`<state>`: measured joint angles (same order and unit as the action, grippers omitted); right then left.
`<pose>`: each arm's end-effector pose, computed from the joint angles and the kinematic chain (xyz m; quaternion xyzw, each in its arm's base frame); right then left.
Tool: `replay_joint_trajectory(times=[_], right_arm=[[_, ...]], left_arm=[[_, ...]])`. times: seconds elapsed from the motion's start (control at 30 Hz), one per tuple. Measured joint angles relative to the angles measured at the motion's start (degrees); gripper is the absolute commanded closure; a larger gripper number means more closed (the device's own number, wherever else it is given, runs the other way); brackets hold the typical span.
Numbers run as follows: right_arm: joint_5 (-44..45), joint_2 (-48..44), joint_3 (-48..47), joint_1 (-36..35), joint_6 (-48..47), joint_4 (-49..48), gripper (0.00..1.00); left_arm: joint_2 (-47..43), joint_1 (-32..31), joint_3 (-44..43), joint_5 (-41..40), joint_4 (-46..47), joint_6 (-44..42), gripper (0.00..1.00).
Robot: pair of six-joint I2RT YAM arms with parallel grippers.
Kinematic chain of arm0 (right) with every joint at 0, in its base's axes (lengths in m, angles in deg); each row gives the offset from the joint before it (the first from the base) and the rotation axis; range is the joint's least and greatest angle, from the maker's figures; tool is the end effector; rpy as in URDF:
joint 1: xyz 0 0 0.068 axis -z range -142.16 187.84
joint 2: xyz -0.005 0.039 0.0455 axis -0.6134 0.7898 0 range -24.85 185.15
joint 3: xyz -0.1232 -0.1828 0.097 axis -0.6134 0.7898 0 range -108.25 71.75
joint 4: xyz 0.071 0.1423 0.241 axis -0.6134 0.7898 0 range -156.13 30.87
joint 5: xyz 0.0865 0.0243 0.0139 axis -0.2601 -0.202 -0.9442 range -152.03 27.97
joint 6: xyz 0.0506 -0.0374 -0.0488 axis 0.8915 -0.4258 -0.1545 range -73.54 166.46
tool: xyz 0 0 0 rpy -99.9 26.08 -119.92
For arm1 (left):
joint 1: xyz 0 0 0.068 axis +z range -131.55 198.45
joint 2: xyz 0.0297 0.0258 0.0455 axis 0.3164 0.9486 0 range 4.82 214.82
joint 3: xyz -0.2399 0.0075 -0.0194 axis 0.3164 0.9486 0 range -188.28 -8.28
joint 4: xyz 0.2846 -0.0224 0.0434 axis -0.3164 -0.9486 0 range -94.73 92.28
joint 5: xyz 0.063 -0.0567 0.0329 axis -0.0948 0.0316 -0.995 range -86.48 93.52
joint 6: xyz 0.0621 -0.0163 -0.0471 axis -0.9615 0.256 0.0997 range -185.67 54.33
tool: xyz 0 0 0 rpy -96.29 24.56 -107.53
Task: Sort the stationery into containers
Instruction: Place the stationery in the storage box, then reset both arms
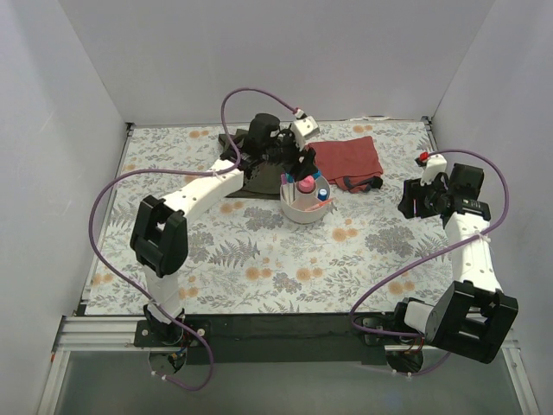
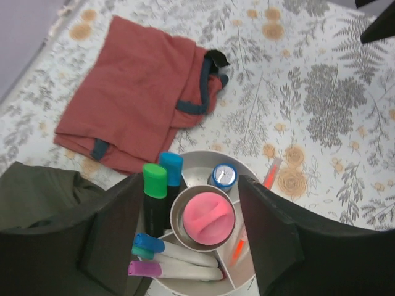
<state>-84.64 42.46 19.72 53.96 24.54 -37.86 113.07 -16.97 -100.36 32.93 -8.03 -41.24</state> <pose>0.3057 -0.0609 0.2176 -0.1227 0.8961 0.0443 0.4243 0.3813 -0.3125 0.2544 0.2118 0.8058 -0.4411 0.3337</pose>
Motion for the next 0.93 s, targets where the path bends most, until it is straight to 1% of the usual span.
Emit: replay_joint_trajectory(times=[0.03,0.07,0.17,0.2,0.3,0.33,0.4,0.53,0.67,0.8,0.93], right_arm=[[-0.3,0.0,-0.3,0.0,0.3,0.1,0.13],[-0.6,0.0,-0.8,0.0,0.7,0.1,0.02],[-0.9,0.2,-2.5,0.0,2.6,0.1,0.02],[-0.9,0.3,-3.2,0.0,3.1,0.1,0.02],[0.9,1.0,-5.7,0.0,5.9,0.2,0.02],[2.3,1.2,-6.6,-0.1,6.9,0.2,0.02],[5.4,1.7,-8.5,-0.2,8.7,0.2,0.02],[14.1,3.2,-12.5,-1.6,11.9,0.2,0.02],[18.7,3.3,-13.1,-3.9,13.0,0.3,0.02],[20.6,3.0,-13.1,-6.4,13.4,0.3,0.02],[21.1,1.9,-12.9,-8.1,14.3,0.3,0.02]], left_arm=[[-0.9,0.0,-0.7,-0.8,0.1,0.0,0.29],[-2.0,0.0,-1.0,-1.7,0.2,0.1,0.29],[-7.2,0.0,0.2,-7.8,2.7,0.3,0.28],[-9.1,0.0,1.2,-10.3,3.6,0.2,0.24],[-16.9,0.7,8.8,-19.9,9.2,0.7,0.2],[-19.3,1.4,11.8,-22.2,10.1,1.2,0.17],[-22.9,4.2,16.6,-25.4,11.1,3.6,0.17],[-25.3,14.5,23.0,-27.5,9.7,9.9,0.17],[-25.4,24.7,27.4,-28.5,7.3,13.1,0.17],[-25.7,30.3,29.9,-28.0,6.1,14.2,0.17],[-27.0,32.1,31.3,-27.7,5.9,15.1,0.17]])
